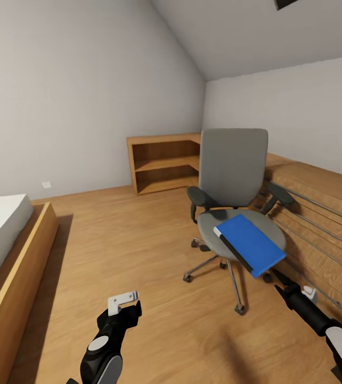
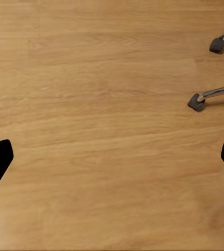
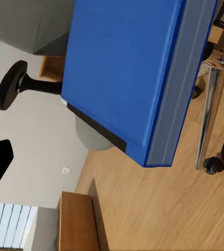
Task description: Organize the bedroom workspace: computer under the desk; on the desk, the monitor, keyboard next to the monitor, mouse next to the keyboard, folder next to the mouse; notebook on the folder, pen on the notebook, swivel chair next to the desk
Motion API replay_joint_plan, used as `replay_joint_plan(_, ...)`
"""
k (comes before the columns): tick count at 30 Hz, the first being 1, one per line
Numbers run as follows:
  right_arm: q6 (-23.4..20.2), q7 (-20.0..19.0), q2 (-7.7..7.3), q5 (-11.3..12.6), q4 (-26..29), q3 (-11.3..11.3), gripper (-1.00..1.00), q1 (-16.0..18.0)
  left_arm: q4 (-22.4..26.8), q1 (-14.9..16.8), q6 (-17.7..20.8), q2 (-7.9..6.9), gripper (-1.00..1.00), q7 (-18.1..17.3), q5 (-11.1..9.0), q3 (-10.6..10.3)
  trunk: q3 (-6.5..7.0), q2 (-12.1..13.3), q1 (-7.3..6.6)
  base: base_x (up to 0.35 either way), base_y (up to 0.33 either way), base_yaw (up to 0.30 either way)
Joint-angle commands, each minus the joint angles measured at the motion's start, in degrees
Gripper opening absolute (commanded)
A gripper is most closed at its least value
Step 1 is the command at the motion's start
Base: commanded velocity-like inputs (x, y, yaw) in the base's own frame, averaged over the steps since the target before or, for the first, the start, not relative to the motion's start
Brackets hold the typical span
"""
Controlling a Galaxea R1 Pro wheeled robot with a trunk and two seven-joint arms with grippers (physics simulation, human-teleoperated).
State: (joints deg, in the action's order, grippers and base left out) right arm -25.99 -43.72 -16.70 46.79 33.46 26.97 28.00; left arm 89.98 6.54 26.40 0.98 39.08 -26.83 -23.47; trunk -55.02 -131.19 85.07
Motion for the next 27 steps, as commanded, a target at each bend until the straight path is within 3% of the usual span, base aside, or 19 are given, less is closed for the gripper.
replay_joint_plan(1, -0.44, -0.01, -0.01, 0.33, -0.02, 0.13, 1.0, 0.04, 0.06, 0.05, 0.14, -0.01, 1.0, 0.47, -0.42, -0.07, -0.05, -0.02, 0.01, 0.19, 0.0, 0.0)
replay_joint_plan(12, -0.37, 1.45, -0.23, 0.38, -0.39, 0.58, 1.0, 0.04, 0.02, 0.05, 0.1, -0.01, 1.0, 0.47, -0.33, -0.08, -0.05, -0.02, 0.01, 0.162, 0.0, 0.0)
replay_joint_plan(16, -0.43, 4.07, -0.45, 0.4, -0.46, 2.64, 1.0, 0.04, 0.02, 0.05, 0.07, -0.01, 1.0, 0.47, -0.33, -0.08, -0.05, -0.02, 0.01, 0.031, 0.0, 0.0)
replay_joint_plan(19, -0.46, 6.11, -0.51, 0.4, -0.49, 5.69, 1.0, 0.04, -0.1, 0.05, 0.08, -0.01, 1.0, 0.47, -0.33, -0.08, -0.05, -0.02, 0.01, 0.01, 0.0, 0.0)
replay_joint_plan(27, -0.47, 6.52, -0.45, 0.34, -0.6, 6.3, 1.0, 0.04, -0.32, 0.05, 0.06, -0.01, 1.0, 0.47, -0.33, -0.08, -0.05, -0.02, 0.01, 0.001, 0.0, 0.0)
